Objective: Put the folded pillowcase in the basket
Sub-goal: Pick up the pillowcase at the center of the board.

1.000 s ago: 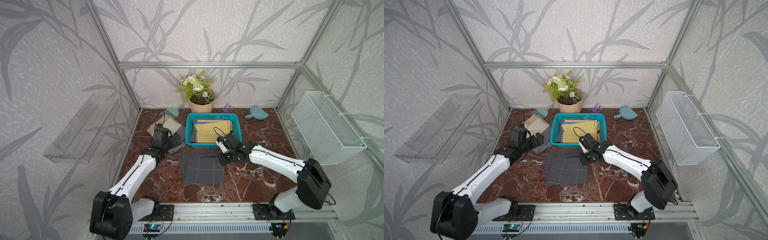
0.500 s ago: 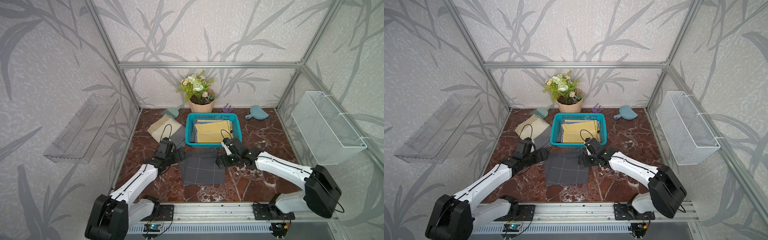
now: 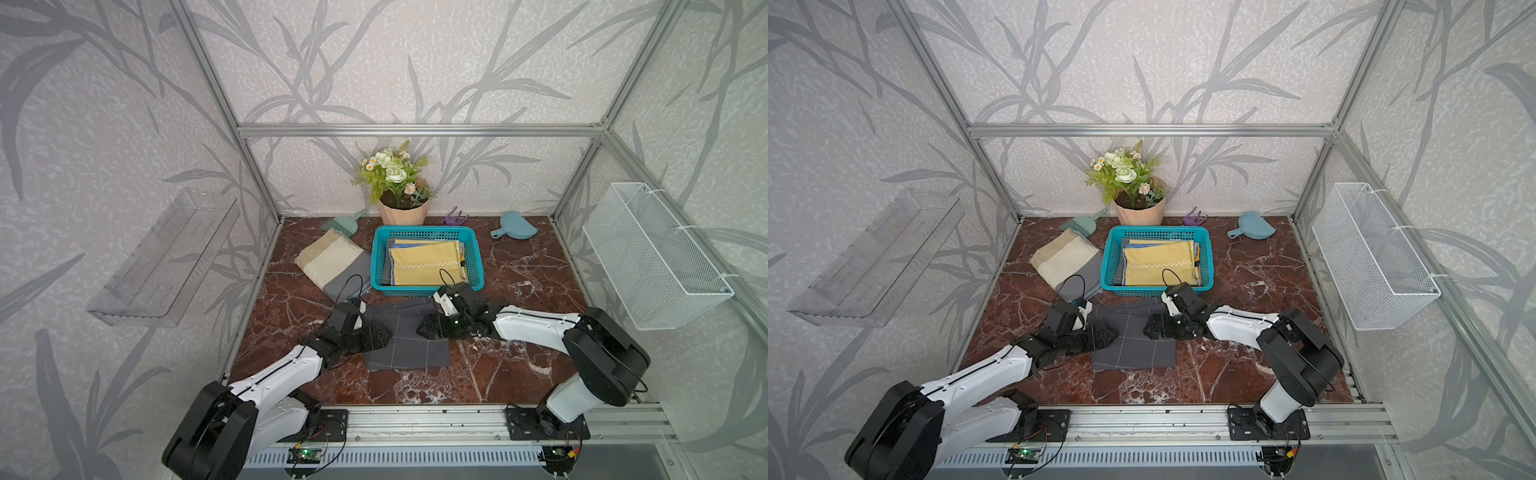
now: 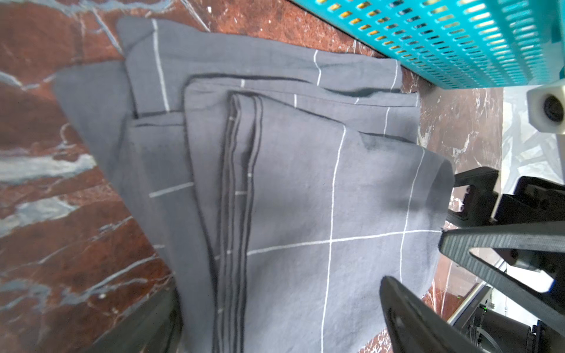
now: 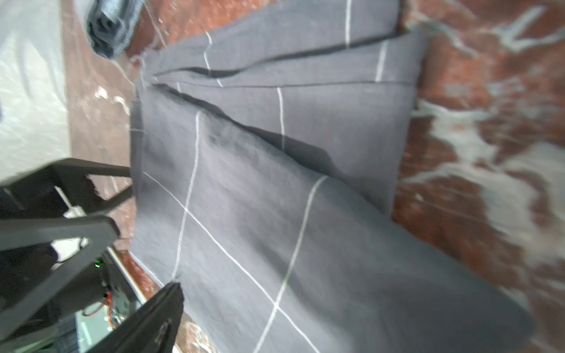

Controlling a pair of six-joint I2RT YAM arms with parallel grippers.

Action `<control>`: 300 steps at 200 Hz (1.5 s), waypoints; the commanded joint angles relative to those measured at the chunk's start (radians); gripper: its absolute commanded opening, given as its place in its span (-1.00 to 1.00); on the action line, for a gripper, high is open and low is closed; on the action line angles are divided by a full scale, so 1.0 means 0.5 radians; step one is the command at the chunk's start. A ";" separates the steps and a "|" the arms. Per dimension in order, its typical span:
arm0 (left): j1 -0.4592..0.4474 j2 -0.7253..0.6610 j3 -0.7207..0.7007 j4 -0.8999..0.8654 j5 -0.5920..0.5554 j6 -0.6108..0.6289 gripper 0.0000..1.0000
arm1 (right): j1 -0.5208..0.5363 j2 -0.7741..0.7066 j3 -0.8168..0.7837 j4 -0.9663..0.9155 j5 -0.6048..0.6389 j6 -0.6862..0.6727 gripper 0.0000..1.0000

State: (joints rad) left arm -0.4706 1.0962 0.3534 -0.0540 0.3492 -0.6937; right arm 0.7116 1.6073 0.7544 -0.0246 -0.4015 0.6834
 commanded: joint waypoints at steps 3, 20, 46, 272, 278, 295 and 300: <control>-0.013 0.043 -0.053 -0.031 -0.024 -0.021 1.00 | 0.062 0.116 0.011 0.037 -0.082 0.078 0.81; -0.013 0.053 -0.047 -0.047 -0.052 -0.004 0.87 | 0.078 0.123 0.004 0.040 -0.067 0.089 0.50; -0.016 0.044 -0.038 -0.075 -0.098 0.004 -0.07 | 0.080 0.109 -0.019 0.020 -0.020 0.098 -0.19; -0.252 -0.362 0.686 -0.270 -0.324 0.110 -1.00 | 0.205 -0.686 0.630 -0.991 0.592 -0.329 -1.00; -0.252 -0.334 0.695 -0.215 -0.333 0.114 -1.00 | 0.190 -0.673 0.660 -1.005 0.594 -0.350 -1.00; -0.252 -0.235 0.766 -0.092 -0.345 0.139 -1.00 | 0.138 -0.615 0.767 -1.055 0.603 -0.416 -1.00; -0.251 -0.199 0.793 -0.065 -0.350 0.151 -1.00 | 0.121 -0.599 0.798 -1.064 0.607 -0.438 -1.00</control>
State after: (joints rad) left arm -0.5922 0.9382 0.6884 -0.1905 0.2081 -0.6559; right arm 0.7998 1.2842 1.0817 -0.4961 -0.1387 0.5369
